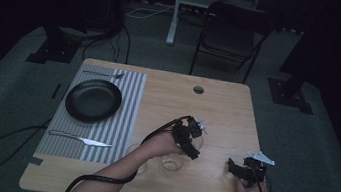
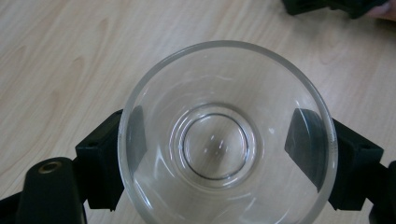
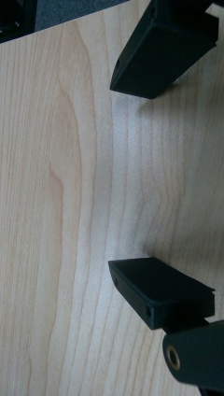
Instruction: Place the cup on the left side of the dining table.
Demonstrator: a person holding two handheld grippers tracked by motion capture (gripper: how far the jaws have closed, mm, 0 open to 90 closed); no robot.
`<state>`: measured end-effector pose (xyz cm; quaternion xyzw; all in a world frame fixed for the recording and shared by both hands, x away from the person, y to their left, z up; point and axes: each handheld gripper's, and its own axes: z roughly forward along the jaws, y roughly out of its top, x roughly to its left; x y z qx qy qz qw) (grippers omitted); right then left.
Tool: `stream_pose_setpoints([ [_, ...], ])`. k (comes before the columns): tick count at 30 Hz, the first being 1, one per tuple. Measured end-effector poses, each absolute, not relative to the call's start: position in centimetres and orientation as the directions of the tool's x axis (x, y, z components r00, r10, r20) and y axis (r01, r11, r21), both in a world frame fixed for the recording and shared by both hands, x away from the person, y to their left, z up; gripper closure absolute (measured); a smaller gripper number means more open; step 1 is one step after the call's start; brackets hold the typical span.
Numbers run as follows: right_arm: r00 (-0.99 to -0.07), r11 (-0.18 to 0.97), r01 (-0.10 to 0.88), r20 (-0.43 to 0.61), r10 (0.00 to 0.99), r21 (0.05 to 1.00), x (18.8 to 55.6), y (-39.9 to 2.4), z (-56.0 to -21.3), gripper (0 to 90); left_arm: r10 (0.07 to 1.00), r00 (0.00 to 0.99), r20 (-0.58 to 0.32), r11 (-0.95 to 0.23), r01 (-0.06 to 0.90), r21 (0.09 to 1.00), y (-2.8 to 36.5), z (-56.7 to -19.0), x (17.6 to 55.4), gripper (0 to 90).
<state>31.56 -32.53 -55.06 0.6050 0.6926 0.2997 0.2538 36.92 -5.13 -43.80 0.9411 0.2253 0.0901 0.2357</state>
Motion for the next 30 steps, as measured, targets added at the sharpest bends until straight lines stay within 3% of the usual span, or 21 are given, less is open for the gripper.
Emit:
stream_pose_setpoints([
  [30,-0.138,0.087,0.687,0.012,0.99,0.721,31.5,-32.5,-55.1,12.2,0.611,0.787,0.088,-0.725,0.511,0.462,3.7,-43.7,38.4,18.1],
])
